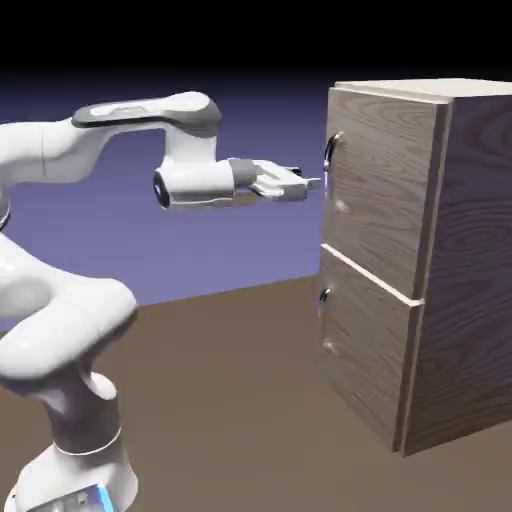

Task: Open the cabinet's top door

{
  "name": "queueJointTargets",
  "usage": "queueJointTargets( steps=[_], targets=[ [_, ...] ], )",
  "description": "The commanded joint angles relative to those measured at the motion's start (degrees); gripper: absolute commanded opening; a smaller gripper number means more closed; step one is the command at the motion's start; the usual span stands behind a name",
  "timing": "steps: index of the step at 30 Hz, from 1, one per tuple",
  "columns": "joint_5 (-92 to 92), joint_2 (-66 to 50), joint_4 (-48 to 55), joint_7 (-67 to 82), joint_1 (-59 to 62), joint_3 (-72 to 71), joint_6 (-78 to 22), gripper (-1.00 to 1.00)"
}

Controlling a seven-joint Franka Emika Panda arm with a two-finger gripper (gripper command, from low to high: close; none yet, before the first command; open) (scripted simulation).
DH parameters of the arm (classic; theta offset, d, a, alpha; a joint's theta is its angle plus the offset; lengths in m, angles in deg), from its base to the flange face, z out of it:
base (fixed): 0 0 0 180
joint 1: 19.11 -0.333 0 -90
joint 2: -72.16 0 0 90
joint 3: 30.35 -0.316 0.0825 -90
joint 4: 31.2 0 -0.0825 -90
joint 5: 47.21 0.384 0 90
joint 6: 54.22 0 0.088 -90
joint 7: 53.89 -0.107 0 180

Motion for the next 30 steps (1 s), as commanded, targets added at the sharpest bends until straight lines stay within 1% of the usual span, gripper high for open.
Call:
queueJointTargets(
  steps=[1, 4, 5, 6, 11, 20, 25, 30],
  targets=[
    [0.24, -0.71, 1.27, 0.13, 1.94, -0.96, -0.56, 0.00],
    [0.96, -2.85, 5.10, 0.53, 7.76, -3.86, -2.23, 0.00],
    [0.96, -2.85, 5.10, 0.53, 7.76, -3.86, -2.23, -1.00],
    [0.96, -2.85, 5.10, 0.53, 7.76, -3.86, -2.23, -1.00],
    [-4.68, -4.56, -3.16, 1.22, -2.62, 3.89, -8.90, -1.00],
    [-22.40, -2.25, -17.87, -3.01, -19.89, 21.74, -22.14, -1.00],
    [-34.41, 1.01, -24.21, -6.20, -25.54, 32.12, -29.96, -1.00],
    [-46.88, 3.93, -28.53, -8.81, -27.74, 42.40, -38.35, -1.00]
  ],
)
